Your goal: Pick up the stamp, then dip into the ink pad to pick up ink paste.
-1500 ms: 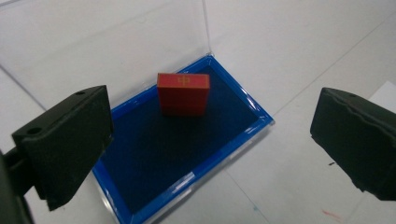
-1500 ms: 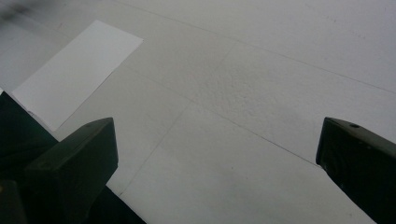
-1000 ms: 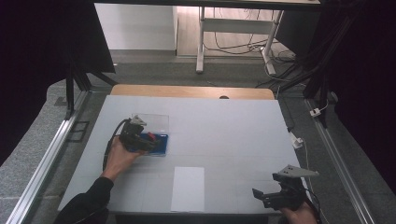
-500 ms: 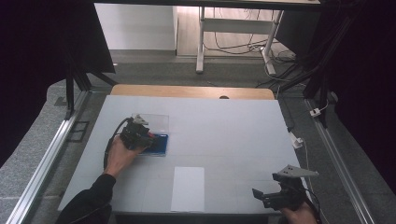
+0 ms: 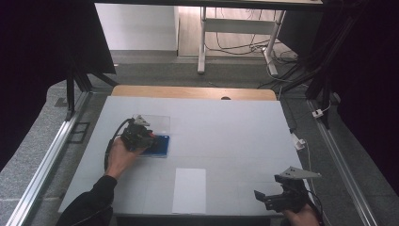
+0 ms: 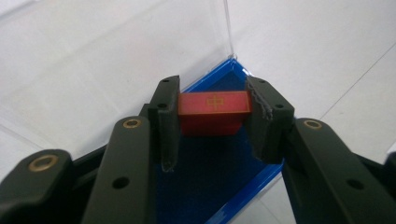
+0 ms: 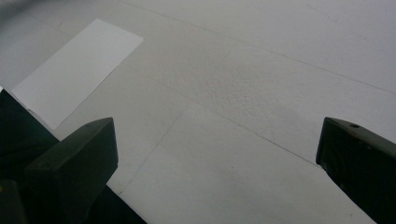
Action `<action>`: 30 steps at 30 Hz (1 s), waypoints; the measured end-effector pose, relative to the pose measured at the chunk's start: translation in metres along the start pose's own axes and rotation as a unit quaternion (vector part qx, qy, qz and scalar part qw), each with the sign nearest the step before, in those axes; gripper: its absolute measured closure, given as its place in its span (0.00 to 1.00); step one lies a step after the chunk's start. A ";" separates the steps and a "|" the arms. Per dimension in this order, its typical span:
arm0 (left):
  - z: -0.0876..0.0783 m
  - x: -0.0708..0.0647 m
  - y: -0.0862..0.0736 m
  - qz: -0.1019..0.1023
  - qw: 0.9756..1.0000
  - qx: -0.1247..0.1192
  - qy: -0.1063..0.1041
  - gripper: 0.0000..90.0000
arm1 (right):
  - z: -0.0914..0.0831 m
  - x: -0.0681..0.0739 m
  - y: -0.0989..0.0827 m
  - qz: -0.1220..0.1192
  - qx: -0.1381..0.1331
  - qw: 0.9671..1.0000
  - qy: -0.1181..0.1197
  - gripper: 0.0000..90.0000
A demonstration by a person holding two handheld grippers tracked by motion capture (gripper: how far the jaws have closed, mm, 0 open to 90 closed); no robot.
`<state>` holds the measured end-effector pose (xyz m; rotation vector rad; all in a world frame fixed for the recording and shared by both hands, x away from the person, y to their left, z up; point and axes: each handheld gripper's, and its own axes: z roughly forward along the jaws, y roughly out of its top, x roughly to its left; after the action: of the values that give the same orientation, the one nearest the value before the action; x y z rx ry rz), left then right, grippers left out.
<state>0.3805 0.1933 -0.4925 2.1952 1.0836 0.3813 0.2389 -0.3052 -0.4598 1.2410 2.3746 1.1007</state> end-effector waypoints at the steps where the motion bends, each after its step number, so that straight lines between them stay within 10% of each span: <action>1: -0.001 0.000 0.000 -0.002 1.000 -0.003 -0.002 0.65 | 0.000 0.000 0.000 0.000 0.000 1.000 0.000 0.00; 30: -0.006 -0.012 0.007 0.009 1.000 -0.014 -0.021 0.65 | 0.000 0.001 0.000 -0.006 0.002 1.000 0.001 0.00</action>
<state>0.3745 0.1828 -0.4831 2.1811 1.0300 0.3544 0.2387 -0.3046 -0.4599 1.2266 2.3834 1.0948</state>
